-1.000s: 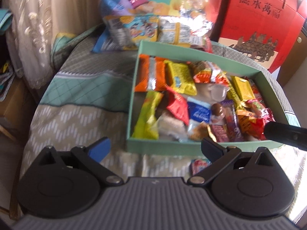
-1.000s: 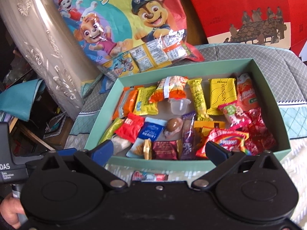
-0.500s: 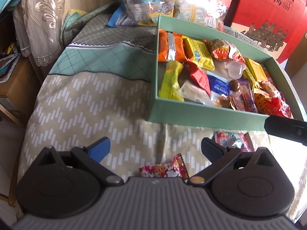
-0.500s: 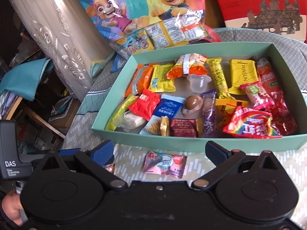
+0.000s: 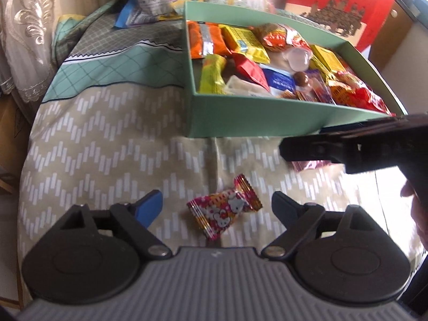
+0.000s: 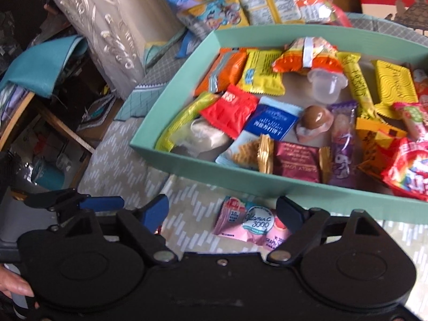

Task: Organize snacks
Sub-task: 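Grasp the small printed candy with the left tool while the right tool grasps the pink candy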

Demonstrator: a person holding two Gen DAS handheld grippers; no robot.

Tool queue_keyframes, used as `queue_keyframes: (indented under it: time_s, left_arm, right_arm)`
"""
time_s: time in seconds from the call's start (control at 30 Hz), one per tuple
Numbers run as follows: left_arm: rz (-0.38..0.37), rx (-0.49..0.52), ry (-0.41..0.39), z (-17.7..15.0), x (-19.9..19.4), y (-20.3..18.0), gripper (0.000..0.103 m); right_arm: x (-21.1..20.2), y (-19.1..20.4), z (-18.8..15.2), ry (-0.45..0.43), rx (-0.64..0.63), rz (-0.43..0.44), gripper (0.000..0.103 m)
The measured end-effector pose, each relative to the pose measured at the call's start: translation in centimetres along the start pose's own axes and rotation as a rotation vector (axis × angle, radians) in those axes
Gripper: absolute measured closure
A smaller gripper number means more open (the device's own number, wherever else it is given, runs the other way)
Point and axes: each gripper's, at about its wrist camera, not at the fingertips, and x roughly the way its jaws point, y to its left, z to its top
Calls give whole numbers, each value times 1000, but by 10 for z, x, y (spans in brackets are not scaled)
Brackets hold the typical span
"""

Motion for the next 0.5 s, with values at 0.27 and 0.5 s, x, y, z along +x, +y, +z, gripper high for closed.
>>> queue_keyframes:
  time_s: [0.27,0.5]
  left_arm:
    - [-10,75,-24,-3,-4,-14,60]
    - [-43,25,-14,-19,-14,-9,63]
  right_arm:
    - [1,1,-14,48,-39,2,29]
    - [-15,14,-38,94,-68,5,47]
